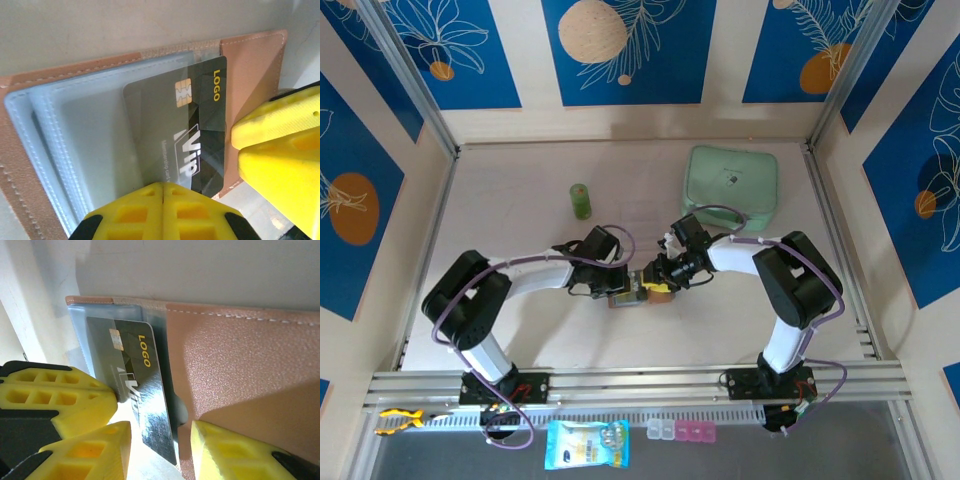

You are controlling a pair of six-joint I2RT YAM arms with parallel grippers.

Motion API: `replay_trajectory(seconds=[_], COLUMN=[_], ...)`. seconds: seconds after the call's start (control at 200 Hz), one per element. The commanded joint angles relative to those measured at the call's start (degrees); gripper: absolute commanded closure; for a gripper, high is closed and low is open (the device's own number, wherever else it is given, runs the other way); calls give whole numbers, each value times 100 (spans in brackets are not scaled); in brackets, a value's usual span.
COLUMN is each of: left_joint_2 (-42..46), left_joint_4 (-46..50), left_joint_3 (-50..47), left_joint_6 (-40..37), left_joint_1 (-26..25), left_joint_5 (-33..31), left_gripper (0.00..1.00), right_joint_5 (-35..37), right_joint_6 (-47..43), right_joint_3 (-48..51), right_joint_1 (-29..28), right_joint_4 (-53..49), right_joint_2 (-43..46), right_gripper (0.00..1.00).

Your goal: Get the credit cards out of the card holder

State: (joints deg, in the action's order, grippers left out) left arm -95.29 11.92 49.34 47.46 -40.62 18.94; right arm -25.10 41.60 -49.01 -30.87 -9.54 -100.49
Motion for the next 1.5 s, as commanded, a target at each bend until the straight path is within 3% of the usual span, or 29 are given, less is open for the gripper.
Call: replay_trajectory(seconds=[0.0, 1.0, 1.496], left_joint_2=[198, -157, -161], left_joint_4=[354, 529, 548], left_joint_3=[29, 5, 5], left_joint_6=[-71, -117, -114], left_joint_1=[38, 37, 45], left_joint_5=[-270, -288, -294], left_gripper=[96, 97, 97], right_joint_5=[-107, -696, 47], right_joint_6=[16, 49, -343], right_joint_3=[85, -89, -266], right_joint_1=[29, 20, -24], right_joint_4=[-70, 223, -375], right_joint_2=[190, -141, -35], right_gripper=[62, 80, 75])
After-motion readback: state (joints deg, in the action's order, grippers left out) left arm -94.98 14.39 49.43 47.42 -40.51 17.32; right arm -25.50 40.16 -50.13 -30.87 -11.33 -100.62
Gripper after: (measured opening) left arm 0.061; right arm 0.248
